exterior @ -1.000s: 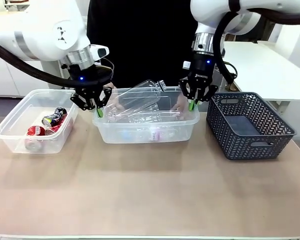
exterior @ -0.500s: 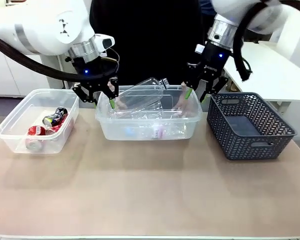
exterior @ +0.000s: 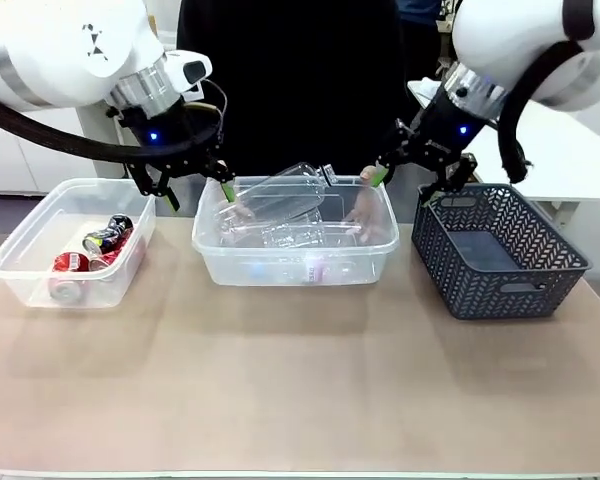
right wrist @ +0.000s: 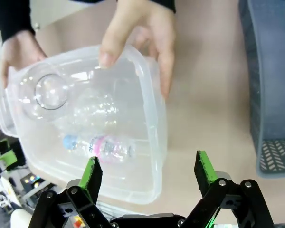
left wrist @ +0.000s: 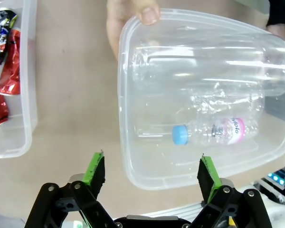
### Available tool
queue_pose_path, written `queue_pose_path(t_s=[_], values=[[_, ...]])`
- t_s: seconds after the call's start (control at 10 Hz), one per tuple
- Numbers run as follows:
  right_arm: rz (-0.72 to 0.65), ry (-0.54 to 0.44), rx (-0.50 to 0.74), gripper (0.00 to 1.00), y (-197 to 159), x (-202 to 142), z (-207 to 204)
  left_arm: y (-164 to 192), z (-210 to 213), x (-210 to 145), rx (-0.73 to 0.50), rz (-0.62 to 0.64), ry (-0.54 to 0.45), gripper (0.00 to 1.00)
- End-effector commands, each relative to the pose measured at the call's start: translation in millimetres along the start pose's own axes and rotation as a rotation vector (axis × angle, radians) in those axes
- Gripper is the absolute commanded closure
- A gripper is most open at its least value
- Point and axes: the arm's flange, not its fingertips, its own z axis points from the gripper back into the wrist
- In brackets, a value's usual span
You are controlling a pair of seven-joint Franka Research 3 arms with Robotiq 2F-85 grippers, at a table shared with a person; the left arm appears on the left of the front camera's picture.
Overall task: Sort the waste into each basket.
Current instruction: Release the Organizing box you were holding.
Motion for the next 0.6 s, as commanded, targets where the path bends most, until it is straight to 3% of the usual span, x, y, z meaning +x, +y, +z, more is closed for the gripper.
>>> queue_pose_path(t_s=[0.0,0.1,0.5], values=[[-0.042,0.024,-0.014,0.0,2.6,4.7,-18.8,11.5,-6.2,-3.4,-0.023,-0.012,0.021,0.0],[0.0,0.0,0.0,0.0,0.0,0.0,0.0,0.0,0.0,0.0,0.0,0.0,0.0,0.0],[0.0,0.0,0.0,0.0,0.0,0.0,0.0,0.0,0.0,0.0,0.0,0.0,0.0,0.0]])
